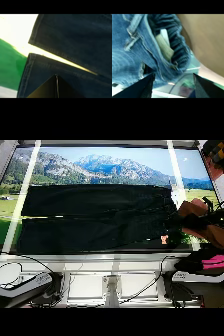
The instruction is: Fold the clothes and pants, and hang the long-sleeved shirts on hangers.
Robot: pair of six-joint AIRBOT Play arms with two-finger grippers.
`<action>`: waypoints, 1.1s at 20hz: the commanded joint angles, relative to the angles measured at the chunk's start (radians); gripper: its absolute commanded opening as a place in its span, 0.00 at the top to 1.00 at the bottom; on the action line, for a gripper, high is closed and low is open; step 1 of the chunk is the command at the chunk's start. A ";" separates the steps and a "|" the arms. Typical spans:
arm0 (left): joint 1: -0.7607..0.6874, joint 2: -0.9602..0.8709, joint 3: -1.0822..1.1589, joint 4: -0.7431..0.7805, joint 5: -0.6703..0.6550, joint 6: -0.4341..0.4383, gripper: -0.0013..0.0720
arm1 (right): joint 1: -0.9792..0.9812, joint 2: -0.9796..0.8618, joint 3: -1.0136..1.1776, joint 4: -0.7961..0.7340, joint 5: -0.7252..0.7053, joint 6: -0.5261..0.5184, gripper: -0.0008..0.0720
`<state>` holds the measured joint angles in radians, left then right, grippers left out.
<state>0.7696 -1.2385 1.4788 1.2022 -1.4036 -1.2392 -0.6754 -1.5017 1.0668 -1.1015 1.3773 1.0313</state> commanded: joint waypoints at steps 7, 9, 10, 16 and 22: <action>0.097 0.258 -0.433 0.134 0.229 0.020 0.93 | -0.001 -0.042 -0.008 0.126 -0.012 -0.005 0.48; 0.147 0.256 -0.508 0.148 0.209 -0.006 0.93 | -0.001 -0.042 -0.007 0.126 -0.010 -0.015 0.77; 0.167 0.256 -0.538 0.149 0.209 -0.009 0.93 | -0.001 -0.042 -0.007 0.126 -0.007 -0.020 0.92; 0.235 0.196 -0.575 0.202 0.209 0.059 0.38 | -0.001 -0.041 -0.007 0.126 0.000 -0.020 0.93; 0.292 0.003 -0.575 0.202 0.116 0.307 0.38 | -0.001 -0.041 -0.007 0.126 0.013 -0.036 0.93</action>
<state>1.0370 -1.1522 0.9066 1.4071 -1.2358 -1.0729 -0.6758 -1.5429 1.0595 -0.9752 1.3853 1.0084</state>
